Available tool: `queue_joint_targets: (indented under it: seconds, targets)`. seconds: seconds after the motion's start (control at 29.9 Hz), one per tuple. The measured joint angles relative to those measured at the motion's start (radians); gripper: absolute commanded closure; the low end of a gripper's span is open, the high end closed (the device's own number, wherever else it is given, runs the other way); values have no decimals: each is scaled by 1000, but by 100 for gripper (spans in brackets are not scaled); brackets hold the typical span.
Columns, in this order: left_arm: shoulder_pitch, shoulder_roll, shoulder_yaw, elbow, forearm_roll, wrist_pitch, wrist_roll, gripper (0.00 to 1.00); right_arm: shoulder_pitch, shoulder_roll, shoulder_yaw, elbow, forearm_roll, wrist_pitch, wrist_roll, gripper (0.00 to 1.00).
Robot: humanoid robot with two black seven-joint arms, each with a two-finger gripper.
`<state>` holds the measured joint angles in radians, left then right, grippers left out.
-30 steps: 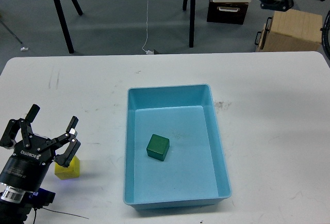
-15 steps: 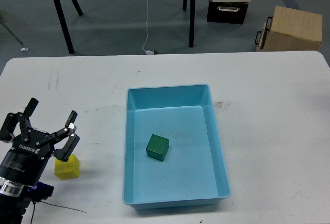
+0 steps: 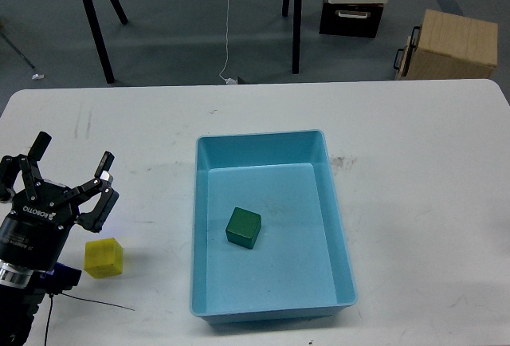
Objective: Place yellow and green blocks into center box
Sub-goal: 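Raise the right arm away from the tray out of view, then swing the left arm up and around toward the yellow cube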
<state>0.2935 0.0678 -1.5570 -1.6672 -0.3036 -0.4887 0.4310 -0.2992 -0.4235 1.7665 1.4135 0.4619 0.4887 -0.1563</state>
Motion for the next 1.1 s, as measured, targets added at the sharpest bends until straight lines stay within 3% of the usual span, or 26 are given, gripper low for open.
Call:
queue_joint_targets:
  seconds: [0.13,0.27,0.4,0.53,0.67,0.9,1.1]
  targets:
    - [-2,0,-34,2,-2,0,-7,0,-77,91,-1,62,-10,0,0,0]
    - [-31,12,-170,9,0,0,-21,0,-104,107,-28,70,-14,0,0,0]
    - [-103,96,-338,73,5,0,-14,0,-112,89,-49,73,-31,0,-1,0]
    - [-216,200,-374,127,5,0,-17,0,-114,76,-61,78,-47,0,-1,0]
    - [-285,308,-343,136,27,0,-10,0,-120,87,-88,79,-65,0,-1,0]
    - [-345,601,-179,111,155,0,-8,0,-116,171,-94,79,-100,0,1,0]
    - [-517,842,18,112,200,0,-7,0,-113,200,-82,79,-103,0,1,0]
